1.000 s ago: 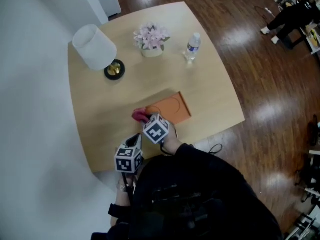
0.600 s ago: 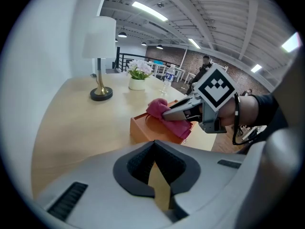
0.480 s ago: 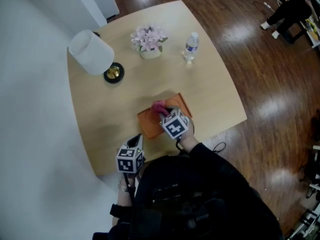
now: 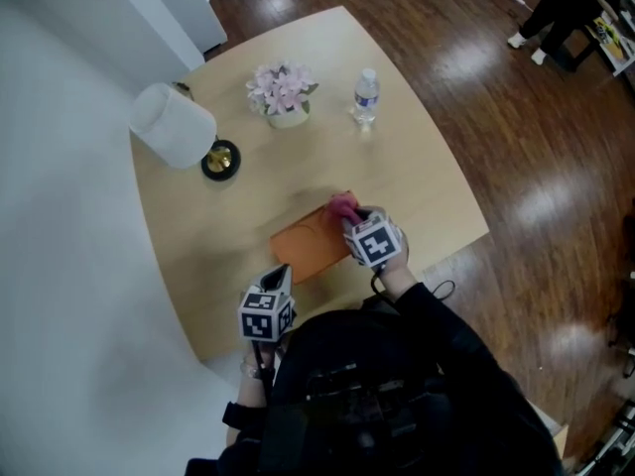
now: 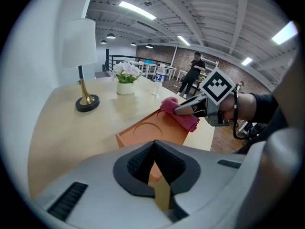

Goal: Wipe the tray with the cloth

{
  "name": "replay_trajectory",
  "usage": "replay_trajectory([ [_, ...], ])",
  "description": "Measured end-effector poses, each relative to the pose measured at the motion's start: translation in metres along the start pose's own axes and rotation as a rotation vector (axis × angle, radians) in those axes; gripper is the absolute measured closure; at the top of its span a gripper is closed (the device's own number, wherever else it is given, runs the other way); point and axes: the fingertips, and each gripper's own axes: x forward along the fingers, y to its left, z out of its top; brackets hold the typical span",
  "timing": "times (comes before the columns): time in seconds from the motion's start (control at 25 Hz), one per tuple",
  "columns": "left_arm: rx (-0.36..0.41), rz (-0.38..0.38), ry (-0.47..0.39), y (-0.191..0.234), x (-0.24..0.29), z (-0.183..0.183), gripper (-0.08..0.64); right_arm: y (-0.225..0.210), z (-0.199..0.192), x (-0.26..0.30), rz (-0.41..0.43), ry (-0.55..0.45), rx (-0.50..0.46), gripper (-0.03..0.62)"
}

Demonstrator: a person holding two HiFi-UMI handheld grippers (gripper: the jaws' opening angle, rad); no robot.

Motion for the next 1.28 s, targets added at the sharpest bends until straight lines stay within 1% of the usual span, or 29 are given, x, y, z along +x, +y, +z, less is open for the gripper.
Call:
replay_trajectory([
  [0.2,0.024,-0.012,0.010,-0.008,0.006,0.006,0.558,-0.012,0.007,-0.025,0.001,-0.061,0.042,0.485],
  [0.32,0.036,-0.018,0.010,-0.013,0.009,0.012,0.558,-0.034,0.010,-0.047,-0.018,-0.123,0.077,0.485],
  [0.4,0.045,-0.022,0.011,-0.017,0.013,0.016,0.558,-0.050,0.002,-0.059,-0.026,-0.137,0.115,0.485],
  [0.48,0.058,-0.030,0.011,-0.022,0.019,0.021,0.558,-0.066,-0.016,-0.065,-0.028,-0.123,0.155,0.485],
  [0.56,0.072,-0.042,0.024,-0.029,0.028,0.025,0.558,-0.077,-0.037,-0.064,-0.024,-0.087,0.176,0.485],
  [0.68,0.090,-0.054,0.056,-0.036,0.045,0.029,0.558,-0.083,-0.060,-0.055,0.003,-0.035,0.171,0.485],
  [0.76,0.094,-0.061,0.072,-0.039,0.057,0.034,0.558,-0.086,-0.063,-0.047,0.026,-0.020,0.174,0.485],
  [0.92,0.090,-0.067,0.104,-0.049,0.080,0.042,0.558,-0.093,-0.044,-0.029,0.095,-0.028,0.200,0.485],
  [1.08,0.100,-0.055,0.133,-0.057,0.088,0.048,0.558,-0.095,-0.007,-0.007,0.179,-0.042,0.163,0.485],
  [1.2,0.096,-0.035,0.161,-0.057,0.093,0.042,0.558,-0.099,0.017,0.013,0.219,-0.044,0.150,0.485],
  [1.28,0.080,-0.016,0.177,-0.054,0.098,0.036,0.558,-0.096,0.025,0.026,0.258,-0.032,0.169,0.485],
])
